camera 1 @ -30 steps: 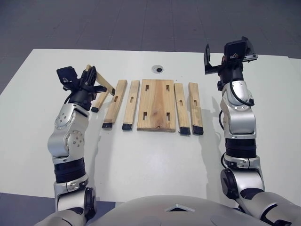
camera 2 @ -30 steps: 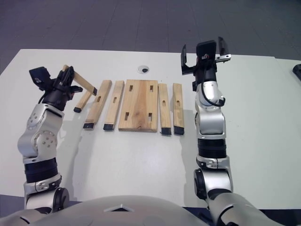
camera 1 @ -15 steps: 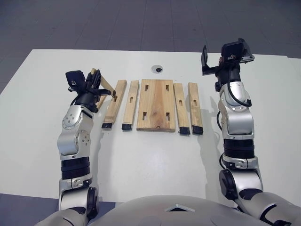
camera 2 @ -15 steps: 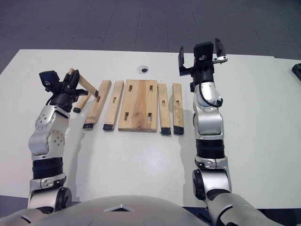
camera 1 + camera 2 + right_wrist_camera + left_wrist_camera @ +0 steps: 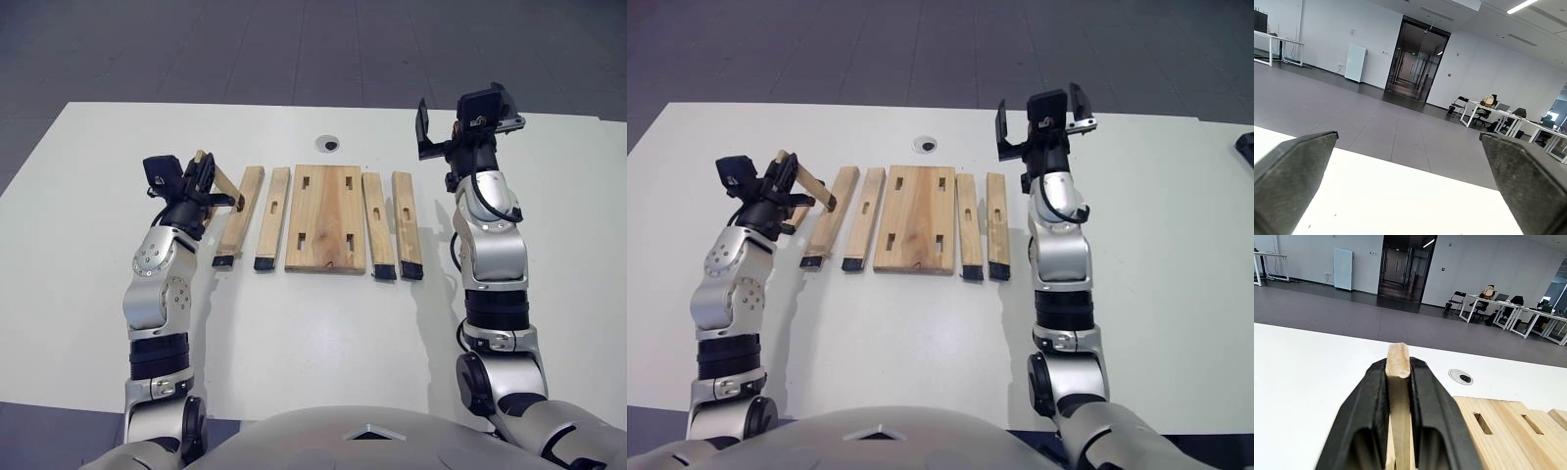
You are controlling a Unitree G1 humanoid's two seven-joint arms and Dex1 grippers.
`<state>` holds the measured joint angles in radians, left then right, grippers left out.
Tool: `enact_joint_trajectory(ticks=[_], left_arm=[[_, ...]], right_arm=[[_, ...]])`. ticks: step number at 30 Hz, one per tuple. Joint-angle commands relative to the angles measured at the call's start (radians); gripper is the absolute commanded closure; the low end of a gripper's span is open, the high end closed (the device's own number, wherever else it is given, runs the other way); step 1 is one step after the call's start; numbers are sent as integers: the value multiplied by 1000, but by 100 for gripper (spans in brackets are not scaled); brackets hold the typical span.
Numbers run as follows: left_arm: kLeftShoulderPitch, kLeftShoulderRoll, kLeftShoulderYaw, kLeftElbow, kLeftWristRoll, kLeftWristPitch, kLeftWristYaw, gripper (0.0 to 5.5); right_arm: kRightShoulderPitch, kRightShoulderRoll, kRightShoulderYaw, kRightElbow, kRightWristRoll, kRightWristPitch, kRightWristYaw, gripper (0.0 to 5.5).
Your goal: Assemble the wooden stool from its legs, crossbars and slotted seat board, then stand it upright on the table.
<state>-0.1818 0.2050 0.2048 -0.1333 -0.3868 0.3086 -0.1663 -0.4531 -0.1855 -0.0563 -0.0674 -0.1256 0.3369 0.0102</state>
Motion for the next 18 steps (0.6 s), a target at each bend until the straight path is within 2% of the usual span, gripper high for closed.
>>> enact_joint_trajectory(ticks=[1, 18], left_arm=[[22, -8, -28, -6, 30, 10, 2, 509], [33, 9, -1, -28, 34, -3, 3, 509]], right_arm=[[5, 0, 1, 3, 7, 10, 6, 10], [19, 5, -3, -11, 9, 18, 2, 10]])
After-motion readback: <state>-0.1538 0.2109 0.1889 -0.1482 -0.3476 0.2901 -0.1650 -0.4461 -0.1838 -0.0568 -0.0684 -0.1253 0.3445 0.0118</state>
